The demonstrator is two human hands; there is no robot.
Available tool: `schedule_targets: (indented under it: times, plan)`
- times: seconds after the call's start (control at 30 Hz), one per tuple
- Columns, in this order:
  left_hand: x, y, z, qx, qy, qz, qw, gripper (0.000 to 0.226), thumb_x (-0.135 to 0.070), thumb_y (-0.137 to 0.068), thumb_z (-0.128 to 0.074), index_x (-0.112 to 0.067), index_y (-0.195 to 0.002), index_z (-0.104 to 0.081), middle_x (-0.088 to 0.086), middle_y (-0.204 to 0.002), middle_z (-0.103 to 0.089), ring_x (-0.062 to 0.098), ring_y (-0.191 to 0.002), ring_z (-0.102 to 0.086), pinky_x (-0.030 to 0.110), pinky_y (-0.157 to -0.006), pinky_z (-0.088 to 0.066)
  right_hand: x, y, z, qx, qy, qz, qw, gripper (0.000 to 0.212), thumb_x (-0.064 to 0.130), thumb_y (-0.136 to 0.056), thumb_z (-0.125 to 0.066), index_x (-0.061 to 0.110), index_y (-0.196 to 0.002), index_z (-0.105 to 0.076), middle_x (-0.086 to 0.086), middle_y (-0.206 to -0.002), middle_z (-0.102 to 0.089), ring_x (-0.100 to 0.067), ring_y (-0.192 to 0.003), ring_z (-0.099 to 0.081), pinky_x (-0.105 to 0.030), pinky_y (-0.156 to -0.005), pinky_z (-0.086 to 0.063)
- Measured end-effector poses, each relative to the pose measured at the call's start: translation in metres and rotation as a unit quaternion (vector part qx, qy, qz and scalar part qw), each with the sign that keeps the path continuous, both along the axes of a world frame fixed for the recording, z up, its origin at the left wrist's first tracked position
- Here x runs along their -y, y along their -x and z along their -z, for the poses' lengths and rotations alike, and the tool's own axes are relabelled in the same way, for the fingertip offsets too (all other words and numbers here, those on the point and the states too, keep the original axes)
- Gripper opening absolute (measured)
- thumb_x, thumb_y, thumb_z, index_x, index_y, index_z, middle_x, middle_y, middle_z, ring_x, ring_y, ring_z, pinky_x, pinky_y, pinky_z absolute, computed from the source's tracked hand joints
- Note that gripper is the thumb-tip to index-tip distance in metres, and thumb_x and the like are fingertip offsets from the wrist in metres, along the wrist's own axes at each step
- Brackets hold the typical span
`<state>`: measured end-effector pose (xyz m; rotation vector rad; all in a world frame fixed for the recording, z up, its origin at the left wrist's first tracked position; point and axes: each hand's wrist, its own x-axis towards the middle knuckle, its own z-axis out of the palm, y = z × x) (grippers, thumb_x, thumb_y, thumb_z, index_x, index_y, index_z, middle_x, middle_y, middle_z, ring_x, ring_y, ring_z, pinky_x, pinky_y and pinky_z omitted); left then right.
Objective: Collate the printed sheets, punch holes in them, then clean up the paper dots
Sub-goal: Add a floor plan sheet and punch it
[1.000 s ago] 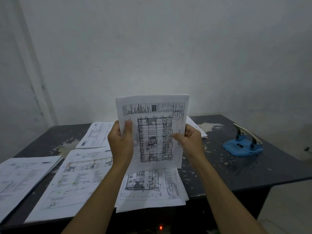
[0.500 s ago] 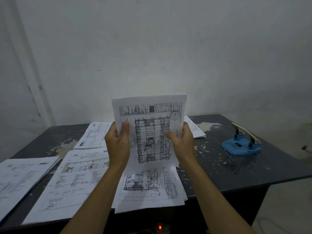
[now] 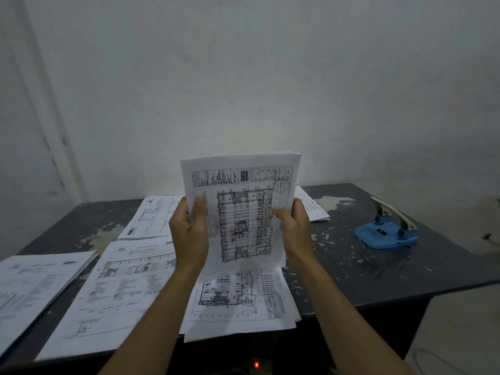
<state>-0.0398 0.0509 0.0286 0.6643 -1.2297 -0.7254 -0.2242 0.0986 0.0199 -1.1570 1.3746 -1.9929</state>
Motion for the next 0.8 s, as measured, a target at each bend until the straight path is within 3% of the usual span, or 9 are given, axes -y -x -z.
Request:
schedule_targets:
  times: [0.13, 0.3, 0.37, 0.47, 0.6, 0.67, 0.73, 0.8]
  plan:
    - [0.000, 0.000, 0.003, 0.006, -0.008, -0.002, 1.000, 0.017, -0.040, -0.100, -0.052, -0.031, -0.106, -0.065, -0.009, -0.102, -0.073, 0.011, -0.094, -0.071, 0.027, -0.074, -0.061, 0.000, -0.001, -0.003, -0.012, -0.014, -0.023, 1.000, 0.020, 0.017, -0.093, -0.060, 0.017, -0.113, -0.058, 0.004, -0.109, -0.069, -0.012, -0.099, -0.067, -0.026, -0.078, -0.056]
    - [0.001, -0.001, 0.006, 0.023, -0.012, -0.010, 1.000, 0.016, -0.042, -0.100, -0.050, -0.035, -0.104, -0.064, -0.012, -0.103, -0.073, 0.010, -0.094, -0.071, 0.028, -0.075, -0.061, 0.001, 0.000, -0.005, -0.026, -0.039, -0.017, 0.999, 0.011, 0.022, -0.096, -0.056, 0.021, -0.105, -0.063, 0.009, -0.102, -0.071, -0.003, -0.091, -0.067, -0.020, -0.070, -0.053]
    - [0.003, -0.001, 0.008, 0.035, -0.016, -0.013, 0.999, 0.018, -0.046, -0.100, -0.049, -0.036, -0.104, -0.063, -0.013, -0.103, -0.072, 0.010, -0.095, -0.071, 0.029, -0.076, -0.061, 0.001, 0.003, -0.006, -0.043, -0.057, -0.011, 0.997, 0.017, 0.025, -0.099, -0.053, 0.013, -0.105, -0.063, -0.002, -0.103, -0.071, -0.019, -0.098, -0.067, -0.038, -0.079, -0.058]
    - [0.004, -0.002, 0.008, 0.050, -0.024, -0.021, 0.998, 0.020, -0.049, -0.099, -0.047, -0.037, -0.100, -0.063, -0.013, -0.099, -0.072, 0.010, -0.092, -0.071, 0.030, -0.074, -0.061, 0.000, 0.007, -0.008, -0.064, -0.057, -0.005, 0.996, 0.030, 0.026, -0.102, -0.050, -0.001, -0.109, -0.060, -0.022, -0.108, -0.067, -0.043, -0.103, -0.061, -0.060, -0.088, -0.051]
    - [0.010, -0.003, -0.004, 0.067, -0.014, -0.033, 0.997, 0.022, -0.045, -0.101, -0.046, -0.031, -0.091, -0.061, -0.016, -0.087, -0.071, 0.004, -0.080, -0.069, 0.020, -0.064, -0.057, -0.007, 0.009, -0.018, -0.093, -0.018, 0.003, 0.996, 0.035, 0.025, -0.102, -0.052, -0.009, -0.103, -0.057, -0.033, -0.103, -0.062, -0.056, -0.096, -0.056, -0.066, -0.075, -0.050]
    - [0.015, -0.005, -0.016, 0.077, 0.001, -0.027, 0.997, 0.030, -0.042, -0.103, -0.046, -0.020, -0.087, -0.059, -0.011, -0.075, -0.065, 0.002, -0.066, -0.061, 0.017, -0.059, -0.050, -0.012, 0.013, -0.029, -0.098, -0.003, 0.001, 0.995, 0.035, 0.024, -0.100, -0.054, -0.011, -0.100, -0.056, -0.036, -0.099, -0.060, -0.058, -0.091, -0.055, -0.068, -0.072, -0.048]
    - [0.019, -0.006, -0.028, 0.110, 0.011, -0.014, 0.994, 0.040, -0.043, -0.103, -0.044, -0.007, -0.091, -0.056, 0.005, -0.074, -0.058, 0.011, -0.065, -0.052, 0.026, -0.062, -0.047, -0.019, 0.017, -0.041, -0.090, 0.008, -0.009, 0.996, 0.034, 0.025, -0.099, -0.057, -0.009, -0.100, -0.059, -0.037, -0.099, -0.060, -0.060, -0.090, -0.053, -0.072, -0.073, -0.045]
    - [0.020, -0.005, -0.035, 0.139, 0.014, 0.007, 0.990, 0.041, -0.044, -0.104, -0.042, -0.006, -0.097, -0.056, 0.019, -0.090, -0.062, 0.023, -0.076, -0.058, 0.038, -0.071, -0.051, -0.024, 0.022, -0.050, -0.081, 0.008, -0.008, 0.997, 0.030, 0.026, -0.099, -0.058, -0.004, -0.100, -0.063, -0.035, -0.100, -0.062, -0.059, -0.092, -0.054, -0.072, -0.076, -0.046]
